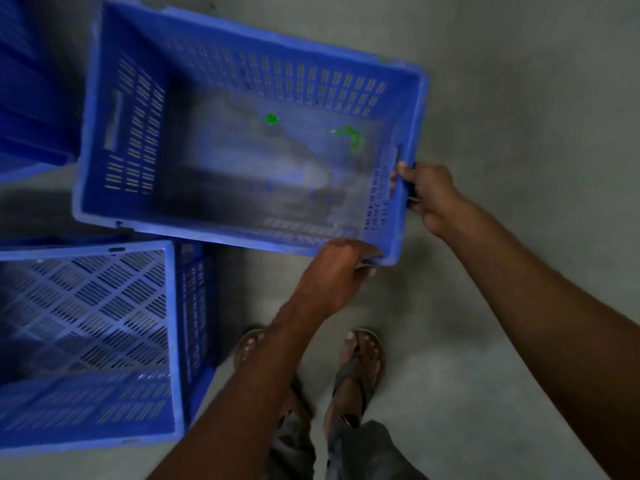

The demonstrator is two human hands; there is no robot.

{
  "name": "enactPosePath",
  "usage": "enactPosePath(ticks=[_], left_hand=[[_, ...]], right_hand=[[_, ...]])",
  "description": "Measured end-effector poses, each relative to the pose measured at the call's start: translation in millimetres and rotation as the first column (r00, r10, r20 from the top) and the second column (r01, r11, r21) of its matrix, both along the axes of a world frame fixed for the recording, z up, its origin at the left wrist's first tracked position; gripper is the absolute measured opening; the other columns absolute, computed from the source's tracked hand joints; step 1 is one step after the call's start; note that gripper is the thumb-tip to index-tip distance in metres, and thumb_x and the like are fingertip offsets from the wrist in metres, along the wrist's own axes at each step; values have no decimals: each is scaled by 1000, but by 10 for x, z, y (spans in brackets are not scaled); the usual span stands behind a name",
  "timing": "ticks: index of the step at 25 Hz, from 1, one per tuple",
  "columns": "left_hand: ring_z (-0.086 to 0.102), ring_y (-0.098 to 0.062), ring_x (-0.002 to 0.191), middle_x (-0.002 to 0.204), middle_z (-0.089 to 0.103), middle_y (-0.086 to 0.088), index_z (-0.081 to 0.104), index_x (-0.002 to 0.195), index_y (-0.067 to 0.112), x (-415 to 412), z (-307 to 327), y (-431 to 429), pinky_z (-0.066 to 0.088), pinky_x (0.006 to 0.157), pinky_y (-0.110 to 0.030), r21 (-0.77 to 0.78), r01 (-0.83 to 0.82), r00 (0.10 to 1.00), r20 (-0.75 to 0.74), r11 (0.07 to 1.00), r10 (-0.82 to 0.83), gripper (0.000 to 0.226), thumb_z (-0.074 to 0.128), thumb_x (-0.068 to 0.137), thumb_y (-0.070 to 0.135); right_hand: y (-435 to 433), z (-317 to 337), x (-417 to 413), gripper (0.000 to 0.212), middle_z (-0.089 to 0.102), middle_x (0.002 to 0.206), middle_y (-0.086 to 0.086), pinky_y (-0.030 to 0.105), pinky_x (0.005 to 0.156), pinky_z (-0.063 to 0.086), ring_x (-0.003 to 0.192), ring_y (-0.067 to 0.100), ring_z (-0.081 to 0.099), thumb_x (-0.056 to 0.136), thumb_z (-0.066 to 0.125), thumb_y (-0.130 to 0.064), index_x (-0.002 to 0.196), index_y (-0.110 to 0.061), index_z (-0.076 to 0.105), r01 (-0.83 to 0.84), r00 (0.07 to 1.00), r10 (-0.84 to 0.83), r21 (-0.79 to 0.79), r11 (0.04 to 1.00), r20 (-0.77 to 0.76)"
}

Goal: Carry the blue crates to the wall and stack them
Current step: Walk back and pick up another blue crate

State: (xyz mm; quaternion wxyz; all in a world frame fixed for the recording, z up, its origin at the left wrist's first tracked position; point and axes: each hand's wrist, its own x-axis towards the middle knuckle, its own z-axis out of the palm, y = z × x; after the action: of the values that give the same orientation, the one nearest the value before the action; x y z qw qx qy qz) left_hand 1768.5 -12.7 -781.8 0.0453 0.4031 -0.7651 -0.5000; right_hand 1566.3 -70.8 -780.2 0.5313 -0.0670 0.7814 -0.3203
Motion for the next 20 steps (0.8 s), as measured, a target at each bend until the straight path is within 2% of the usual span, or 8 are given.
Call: enactPosePath(ticks=[3, 5, 7, 9, 11, 15, 18, 20], left_hand=[[68, -15, 108, 116, 75, -1, 74, 117, 16, -123, 54, -96, 42, 92, -14, 52, -170, 981, -88, 984, 174, 27, 73, 91, 22], [67, -9, 109, 116, 75, 2, 73, 117, 16, -60, -18, -244, 44, 97, -16, 57, -348, 931, -91, 936, 352, 25, 70, 94, 25], [65, -2, 104, 110, 74, 8, 73, 116, 17, 22, -112, -423, 48, 97, -20, 43, -455, 886, -78, 889, 457, 22, 68, 96, 25], [63, 3, 102, 107, 71, 13, 71, 116, 19, 93, -154, -613, 45, 91, -10, -9, -511, 858, -67, 859, 510, 22, 67, 96, 26], [63, -2, 105, 109, 71, 13, 69, 119, 23, 147, -176, -814, 43, 89, -13, -83, -548, 836, -73, 832, 544, 24, 66, 96, 30], [62, -19, 115, 119, 68, 8, 65, 123, 24, 280, -206, -1142, 45, 97, -30, -195, -566, 824, -88, 801, 560, 31, 62, 95, 34], [56, -29, 119, 127, 64, -6, 62, 129, 18, 399, -165, -1314, 40, 100, -36, -365, -512, 838, -14, 777, 546, 38, 62, 92, 30], [52, -33, 121, 130, 60, -11, 61, 130, 17, 509, -114, -1415, 36, 102, -38, -506, -501, 796, 51, 702, 604, 43, 62, 90, 30]], right_hand=[[220, 104, -597, 21, 61, 85, 2, 24, 63, 52, 70, 13, 57, 105, 45, -17, 88, -14, 57, 176, 984, -176, 10, 984, -4], [263, 186, -933, 25, 65, 89, 5, 29, 67, 53, 74, 17, 60, 104, 45, -32, 95, -13, 60, 268, 960, -267, 1, 963, 87], [213, 213, -1153, 37, 69, 93, 6, 32, 71, 52, 79, 20, 66, 100, 46, -48, 100, -14, 63, 248, 955, -245, -2, 969, 170], [115, 153, -1231, 42, 72, 95, 4, 31, 72, 52, 82, 18, 70, 100, 43, -53, 100, -15, 62, 188, 962, -182, -7, 982, 202], [38, 57, -1223, 45, 74, 89, 1, 29, 70, 53, 77, 15, 71, 102, 36, -55, 96, -16, 59, 148, 974, -146, 5, 989, 175], [-8, -20, -1086, 50, 63, 56, -5, 18, 44, 43, 41, 9, 52, 103, 31, -58, 88, -17, 55, 134, 991, -134, 9, 991, 21], [19, -105, -1032, 50, 46, 57, -2, 15, 39, 27, 35, 9, 35, 102, 33, -60, 80, -20, 51, 169, 979, -166, 15, 986, -117], [42, -168, -1034, 50, 41, 57, -2, 17, 40, 24, 35, 10, 30, 101, 33, -62, 76, -22, 48, 173, 971, -170, 2, 985, -165]])
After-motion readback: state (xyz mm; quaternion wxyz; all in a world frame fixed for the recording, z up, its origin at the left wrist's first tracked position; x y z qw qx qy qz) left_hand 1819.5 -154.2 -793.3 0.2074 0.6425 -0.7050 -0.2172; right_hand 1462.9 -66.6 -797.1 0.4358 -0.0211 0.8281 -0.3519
